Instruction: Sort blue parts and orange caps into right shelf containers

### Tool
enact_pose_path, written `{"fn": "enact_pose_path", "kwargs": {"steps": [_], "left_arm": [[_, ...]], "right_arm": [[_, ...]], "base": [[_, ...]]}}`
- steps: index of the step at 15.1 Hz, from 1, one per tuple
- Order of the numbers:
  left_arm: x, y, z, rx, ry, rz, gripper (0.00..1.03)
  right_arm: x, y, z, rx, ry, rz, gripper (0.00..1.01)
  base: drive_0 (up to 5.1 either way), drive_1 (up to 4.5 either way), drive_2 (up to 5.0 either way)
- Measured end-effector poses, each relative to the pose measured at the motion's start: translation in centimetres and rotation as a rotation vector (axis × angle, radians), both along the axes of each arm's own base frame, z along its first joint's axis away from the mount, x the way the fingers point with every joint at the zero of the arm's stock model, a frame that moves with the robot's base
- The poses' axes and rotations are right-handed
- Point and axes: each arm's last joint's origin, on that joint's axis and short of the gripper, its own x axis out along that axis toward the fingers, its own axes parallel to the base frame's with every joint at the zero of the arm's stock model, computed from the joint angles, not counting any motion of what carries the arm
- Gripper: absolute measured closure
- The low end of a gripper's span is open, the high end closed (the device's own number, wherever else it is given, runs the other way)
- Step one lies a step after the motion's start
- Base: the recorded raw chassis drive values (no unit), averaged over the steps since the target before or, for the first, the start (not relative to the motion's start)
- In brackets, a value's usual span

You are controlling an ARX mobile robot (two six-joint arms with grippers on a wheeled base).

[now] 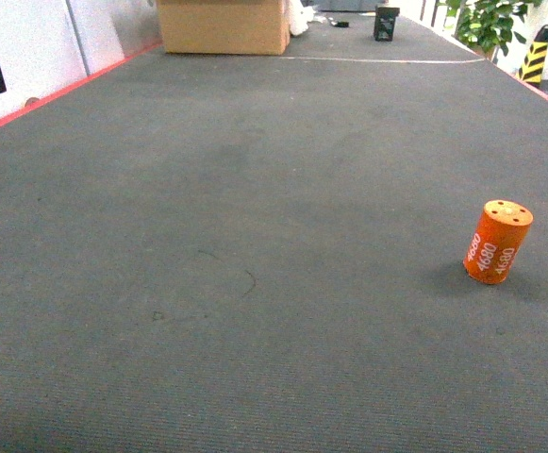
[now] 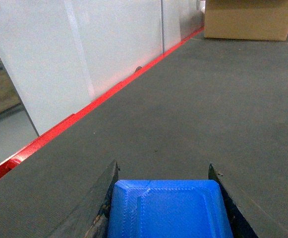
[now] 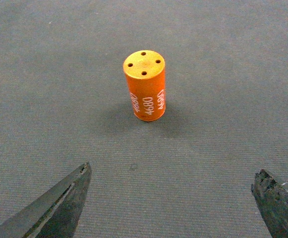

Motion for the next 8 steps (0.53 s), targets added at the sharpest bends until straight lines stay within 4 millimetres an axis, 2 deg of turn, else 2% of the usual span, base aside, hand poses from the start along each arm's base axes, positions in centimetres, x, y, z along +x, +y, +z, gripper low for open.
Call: {"fn": "enact_pose_path", "kwargs": {"steps": [3,5,8], "left_arm": [[0.0,0.0,0.0,0.0,0.0,0.0,0.62],[0.0,0.0,0.0,0.0,0.0,0.0,0.62],[0.0,0.0,0.0,0.0,0.0,0.0,0.62]], "right_arm": [[1.9,1.1,-0.2,-0.015,0.005,0.005,0.03],[4.2,2.7,-0.6,-0.039,0.014,-0.01,0.03],[6.7,5.0,-1.4,-0.059,0.054,-0.049,0.03]], "base": [[0.0,0.0,0.0],[0.0,0.0,0.0],[0.0,0.0,0.0]]}}
